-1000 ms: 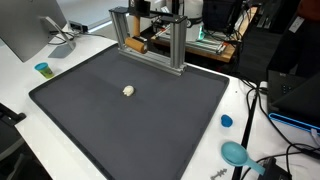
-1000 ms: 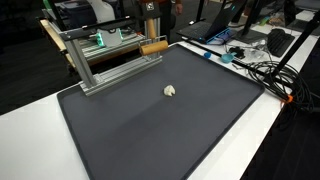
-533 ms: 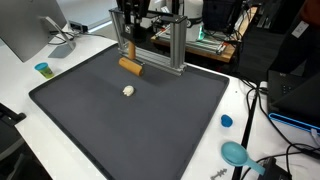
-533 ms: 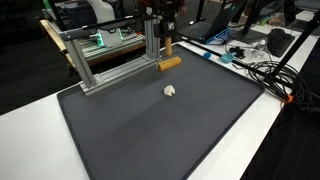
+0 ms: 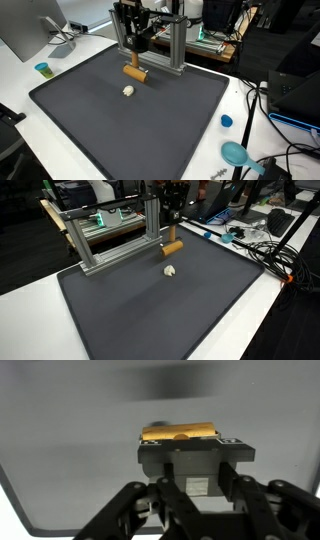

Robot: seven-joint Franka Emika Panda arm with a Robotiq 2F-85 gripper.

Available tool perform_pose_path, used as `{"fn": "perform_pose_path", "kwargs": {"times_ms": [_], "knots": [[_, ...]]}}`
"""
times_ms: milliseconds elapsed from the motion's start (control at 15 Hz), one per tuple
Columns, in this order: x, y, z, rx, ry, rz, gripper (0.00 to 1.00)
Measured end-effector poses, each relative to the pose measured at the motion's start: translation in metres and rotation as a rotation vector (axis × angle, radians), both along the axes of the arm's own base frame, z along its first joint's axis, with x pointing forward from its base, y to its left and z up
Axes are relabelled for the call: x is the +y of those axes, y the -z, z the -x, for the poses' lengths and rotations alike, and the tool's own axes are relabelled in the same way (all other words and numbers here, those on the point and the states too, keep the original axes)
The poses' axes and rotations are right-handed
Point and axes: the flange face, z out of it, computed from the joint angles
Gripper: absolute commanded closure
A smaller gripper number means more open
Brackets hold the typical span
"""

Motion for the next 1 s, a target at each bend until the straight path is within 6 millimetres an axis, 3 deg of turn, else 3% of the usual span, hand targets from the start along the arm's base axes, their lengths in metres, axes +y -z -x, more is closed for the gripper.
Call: {"fn": "perform_pose_path", "kwargs": {"times_ms": [600, 1000], "knots": [[-0.023, 0.045, -0.055, 0.015, 0.042, 0.033, 0.79], [-0.035, 0.063, -0.069, 0.062, 0.044, 0.03, 0.79]]}}
